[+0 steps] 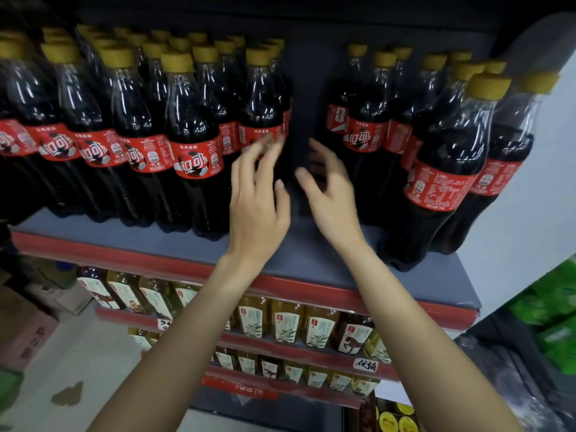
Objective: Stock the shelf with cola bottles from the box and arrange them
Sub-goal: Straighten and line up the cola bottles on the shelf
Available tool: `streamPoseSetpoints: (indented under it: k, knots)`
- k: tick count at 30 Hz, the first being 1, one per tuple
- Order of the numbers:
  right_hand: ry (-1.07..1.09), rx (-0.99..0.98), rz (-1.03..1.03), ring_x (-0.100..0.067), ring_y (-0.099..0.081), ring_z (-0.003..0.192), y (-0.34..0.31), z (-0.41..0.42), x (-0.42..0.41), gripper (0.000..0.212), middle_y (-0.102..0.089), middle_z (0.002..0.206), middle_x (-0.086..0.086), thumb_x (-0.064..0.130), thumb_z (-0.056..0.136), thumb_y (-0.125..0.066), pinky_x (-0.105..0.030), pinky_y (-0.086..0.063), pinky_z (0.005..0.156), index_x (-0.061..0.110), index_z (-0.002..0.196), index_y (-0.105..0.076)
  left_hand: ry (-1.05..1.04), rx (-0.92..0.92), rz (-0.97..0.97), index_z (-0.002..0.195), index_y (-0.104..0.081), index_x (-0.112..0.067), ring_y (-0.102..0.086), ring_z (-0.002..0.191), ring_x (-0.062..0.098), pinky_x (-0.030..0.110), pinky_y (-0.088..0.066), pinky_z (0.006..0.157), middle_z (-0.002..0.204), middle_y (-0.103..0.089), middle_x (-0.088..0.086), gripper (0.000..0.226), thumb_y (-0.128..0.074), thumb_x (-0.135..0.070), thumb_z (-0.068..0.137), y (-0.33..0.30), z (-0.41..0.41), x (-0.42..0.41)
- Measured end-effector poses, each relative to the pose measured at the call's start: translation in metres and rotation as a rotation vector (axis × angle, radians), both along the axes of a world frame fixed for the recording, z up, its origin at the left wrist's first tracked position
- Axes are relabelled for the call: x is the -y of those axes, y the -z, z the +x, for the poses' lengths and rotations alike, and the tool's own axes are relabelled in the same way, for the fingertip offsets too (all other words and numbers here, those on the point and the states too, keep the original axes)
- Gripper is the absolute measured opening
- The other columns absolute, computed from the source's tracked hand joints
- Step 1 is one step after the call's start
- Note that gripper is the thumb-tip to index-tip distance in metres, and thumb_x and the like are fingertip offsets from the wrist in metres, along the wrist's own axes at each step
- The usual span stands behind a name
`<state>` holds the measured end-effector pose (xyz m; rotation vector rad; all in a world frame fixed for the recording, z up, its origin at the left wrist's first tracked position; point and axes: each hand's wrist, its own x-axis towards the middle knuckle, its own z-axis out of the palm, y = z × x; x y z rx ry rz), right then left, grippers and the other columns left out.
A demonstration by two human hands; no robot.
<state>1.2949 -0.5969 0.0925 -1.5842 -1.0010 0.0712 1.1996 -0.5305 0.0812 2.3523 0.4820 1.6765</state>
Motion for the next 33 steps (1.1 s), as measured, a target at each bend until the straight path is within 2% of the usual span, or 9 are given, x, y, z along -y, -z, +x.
streamPoseSetpoints:
  k: [3,7,11,19,22,23,25,27,33]
  knots:
    - [0.232,0.093,0.041,-0.022,-0.042,0.13,0.008,0.007,0.018,0.056,-0.042,0.14,-0.012,0.006,0.088,-0.055,-0.031,-0.034,0.11,0.01,0.142,-0.04,0.313,0.063,-0.073,0.13,-0.05,-0.008,-0.052,0.114,0.014,0.034,-0.047,0.096,0.121,-0.056,0.001,0.042,-0.053,0.002,0.09,-0.012,0.019,0.007]
    - [0.337,0.107,-0.138,-0.035,-0.02,0.143,0.012,0.021,0.017,0.08,-0.014,0.154,-0.021,-0.001,0.084,-0.056,-0.042,-0.022,0.117,0.009,0.152,-0.014,0.602,-0.087,-0.637,0.143,-0.032,-0.02,-0.048,0.121,0.009,0.019,-0.041,0.1,0.137,-0.048,0.004,0.049,-0.049,-0.012,0.098,-0.029,0.07,-0.002]
    - [0.337,0.045,-0.182,-0.039,-0.018,0.143,0.013,0.035,0.009,0.089,-0.015,0.153,-0.028,-0.002,0.084,-0.056,-0.04,-0.022,0.116,0.012,0.153,-0.002,0.643,-0.247,-0.882,0.149,-0.023,-0.03,-0.039,0.134,0.015,0.043,-0.032,0.113,0.148,-0.039,-0.001,0.05,-0.04,-0.032,0.102,-0.028,0.111,-0.017]
    - [0.281,0.072,-0.132,-0.035,-0.036,0.136,0.009,0.029,0.022,0.091,-0.031,0.15,-0.021,-0.001,0.083,-0.058,-0.039,-0.034,0.108,0.016,0.154,-0.003,0.501,-0.264,-0.637,0.149,-0.025,-0.029,-0.043,0.131,0.016,0.044,-0.04,0.108,0.148,-0.04,0.001,0.055,-0.043,-0.039,0.098,-0.019,0.09,-0.011]
    - [0.199,0.136,-0.113,-0.033,-0.055,0.115,0.013,0.01,0.039,0.086,-0.043,0.143,-0.014,0.008,0.09,-0.058,-0.048,-0.047,0.097,0.029,0.153,-0.004,0.33,-0.272,-0.448,0.15,-0.021,-0.03,-0.055,0.115,0.012,0.037,-0.05,0.095,0.141,-0.045,0.002,0.066,-0.056,-0.035,0.093,-0.011,0.052,-0.003]
    - [0.163,0.152,-0.094,-0.029,-0.059,0.105,0.014,0.003,0.043,0.084,-0.048,0.138,-0.011,0.011,0.091,-0.058,-0.046,-0.052,0.088,0.033,0.153,-0.005,0.291,-0.261,-0.408,0.15,-0.021,-0.03,-0.056,0.112,0.01,0.029,-0.052,0.092,0.142,-0.045,0.001,0.07,-0.06,-0.034,0.092,-0.01,0.039,0.0]
    - [0.081,0.155,-0.06,-0.017,-0.059,0.1,0.017,-0.008,0.049,0.083,-0.051,0.132,-0.003,0.01,0.092,-0.059,-0.025,-0.053,0.082,0.036,0.152,-0.008,0.263,-0.238,-0.387,0.15,-0.02,-0.03,-0.054,0.112,0.006,0.007,-0.047,0.082,0.146,-0.041,-0.002,0.074,-0.064,-0.034,0.09,-0.009,0.013,0.004]
    - [0.002,0.129,-0.03,-0.009,-0.054,0.106,0.019,-0.019,0.05,0.082,-0.051,0.127,0.0,0.006,0.092,-0.06,-0.006,-0.045,0.08,0.035,0.152,-0.013,0.232,-0.222,-0.386,0.15,-0.019,-0.031,-0.053,0.11,0.004,0.003,-0.047,0.075,0.143,-0.041,-0.004,0.075,-0.063,-0.034,0.09,-0.007,-0.008,0.005]
    - [-0.132,0.074,0.003,-0.017,-0.054,0.105,0.021,-0.046,0.035,0.076,-0.053,0.121,-0.007,0.002,0.092,-0.056,-0.003,-0.043,0.078,0.034,0.151,-0.02,0.071,-0.169,-0.245,0.15,-0.021,-0.012,-0.046,0.112,0.005,-0.001,-0.045,0.069,0.128,-0.042,0.005,0.072,-0.062,-0.025,0.092,-0.004,-0.047,-0.001]
